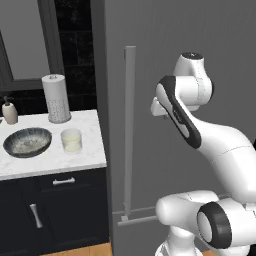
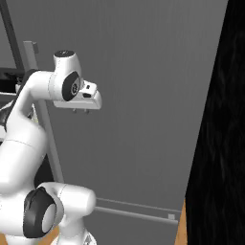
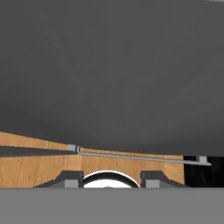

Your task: Grab a lemon wedge from the fridge and one ice cube from the ice bowl, and put them in the glass of lemonade.

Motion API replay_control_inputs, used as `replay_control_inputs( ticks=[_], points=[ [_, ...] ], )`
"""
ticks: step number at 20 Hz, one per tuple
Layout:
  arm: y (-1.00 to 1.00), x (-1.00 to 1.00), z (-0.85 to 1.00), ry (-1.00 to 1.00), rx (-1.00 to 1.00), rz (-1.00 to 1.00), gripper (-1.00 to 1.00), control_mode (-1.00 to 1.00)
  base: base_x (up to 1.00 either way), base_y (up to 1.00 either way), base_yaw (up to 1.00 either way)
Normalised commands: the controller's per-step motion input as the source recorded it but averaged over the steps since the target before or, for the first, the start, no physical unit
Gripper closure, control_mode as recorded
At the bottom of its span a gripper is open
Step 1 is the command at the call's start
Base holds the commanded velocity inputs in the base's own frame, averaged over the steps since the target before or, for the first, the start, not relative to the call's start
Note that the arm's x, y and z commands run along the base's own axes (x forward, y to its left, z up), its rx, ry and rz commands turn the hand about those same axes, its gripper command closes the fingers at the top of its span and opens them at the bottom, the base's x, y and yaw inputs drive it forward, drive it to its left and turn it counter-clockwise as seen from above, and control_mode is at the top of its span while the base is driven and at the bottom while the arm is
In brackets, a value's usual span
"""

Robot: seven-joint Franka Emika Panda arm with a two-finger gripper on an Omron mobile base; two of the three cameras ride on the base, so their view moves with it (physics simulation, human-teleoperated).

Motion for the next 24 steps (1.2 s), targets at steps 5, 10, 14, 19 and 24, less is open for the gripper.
replay_control_inputs(
  ticks=[5, 10, 14, 19, 24],
  points=[
    [0.0, -0.38, -0.04, 0.01, 0.0, 0.0, -1.0, -1.0, 0.0, 0.0, 0.0],
    [-0.08, -0.61, -0.17, -0.03, 0.07, -0.02, -1.0, -1.0, 0.0, 0.0, 0.0],
    [-0.04, -0.53, -0.07, -0.04, 0.03, -0.03, -1.0, -1.0, 0.0, 0.0, 0.0],
    [0.0, -0.35, 0.0, -0.01, 0.0, -0.09, -1.0, -1.0, 0.0, 0.0, 0.0],
    [0.0, -0.05, 0.0, 0.0, 0.0, -0.02, -1.0, 1.0, -0.02, 0.34, -0.08]
  ],
)
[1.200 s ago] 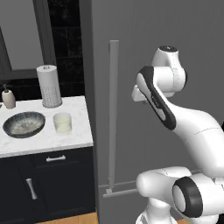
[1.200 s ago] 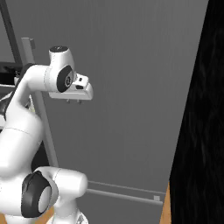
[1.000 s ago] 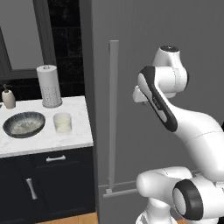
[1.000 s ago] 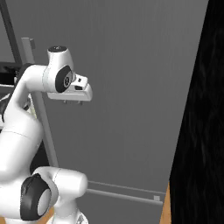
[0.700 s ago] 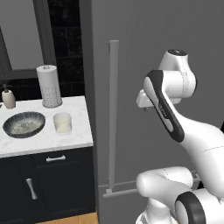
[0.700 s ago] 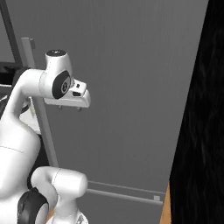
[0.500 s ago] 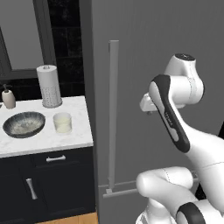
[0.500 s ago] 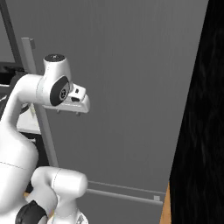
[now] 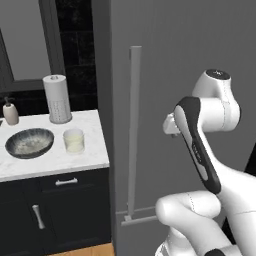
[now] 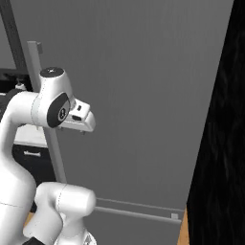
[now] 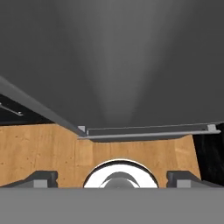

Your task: Grab a lemon wedge from the fridge and one ice cube from the ice bowl, and put them in the glass of lemonade.

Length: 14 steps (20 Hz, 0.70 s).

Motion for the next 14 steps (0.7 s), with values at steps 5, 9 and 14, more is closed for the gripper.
replay_control_inputs(
  ticks=[5, 9, 14],
  points=[
    [0.0, 0.0, 0.0, 0.0, 0.0, 0.0, -1.0, 1.0, -0.05, 0.51, -0.21],
    [0.0, 0.0, 0.0, 0.0, 0.0, 0.0, -1.0, 1.0, -0.46, 0.11, -0.12],
    [0.0, 0.0, 0.0, 0.0, 0.0, 0.0, -1.0, 1.0, -0.76, 0.03, -0.06]
  ],
)
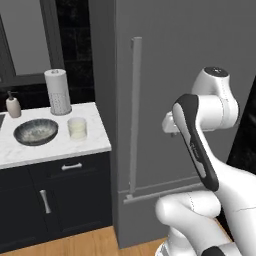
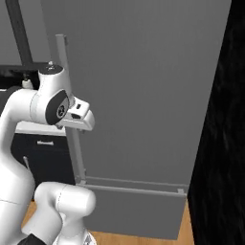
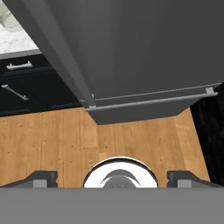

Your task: Grab a lemon wedge from the fridge and one ice cube from the ice bowl, and put them in the glass of lemonade.

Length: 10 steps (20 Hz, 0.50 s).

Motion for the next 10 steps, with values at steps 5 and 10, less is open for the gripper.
replay_control_inputs(
  ticks=[5, 10],
  points=[
    [0.0, 0.0, 0.0, 0.0, 0.0, 0.0, -1.0, 1.0, -0.42, 0.21, 0.0],
    [0.0, 0.0, 0.0, 0.0, 0.0, 0.0, -1.0, 1.0, -0.02, 0.61, -0.04]
  ],
)
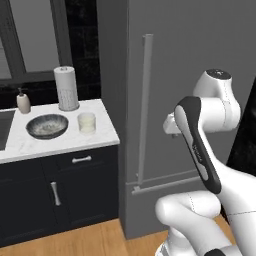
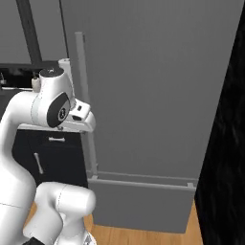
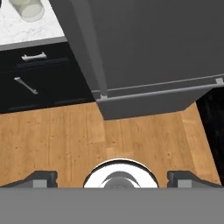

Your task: Grab a lemon wedge from the fridge and one ice cube from the ice bowl, and put them in the glass of lemonade.

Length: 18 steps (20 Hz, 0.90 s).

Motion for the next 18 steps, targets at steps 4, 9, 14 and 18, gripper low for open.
replay_control_inputs(
  ticks=[4, 9, 14, 18],
  points=[
    [0.0, 0.0, 0.0, 0.0, 0.0, 0.0, -1.0, 1.0, 0.0, 0.69, 0.0],
    [0.0, 0.0, 0.0, 0.0, 0.0, 0.0, -1.0, 1.0, 0.05, 0.18, -0.09],
    [0.0, 0.0, 0.0, 0.0, 0.0, 0.0, -1.0, 1.0, 0.0, 0.0, -0.23],
    [0.0, 0.0, 0.0, 0.0, 0.0, 0.0, -1.0, 1.0, -0.2, 0.0, -0.17]
  ],
)
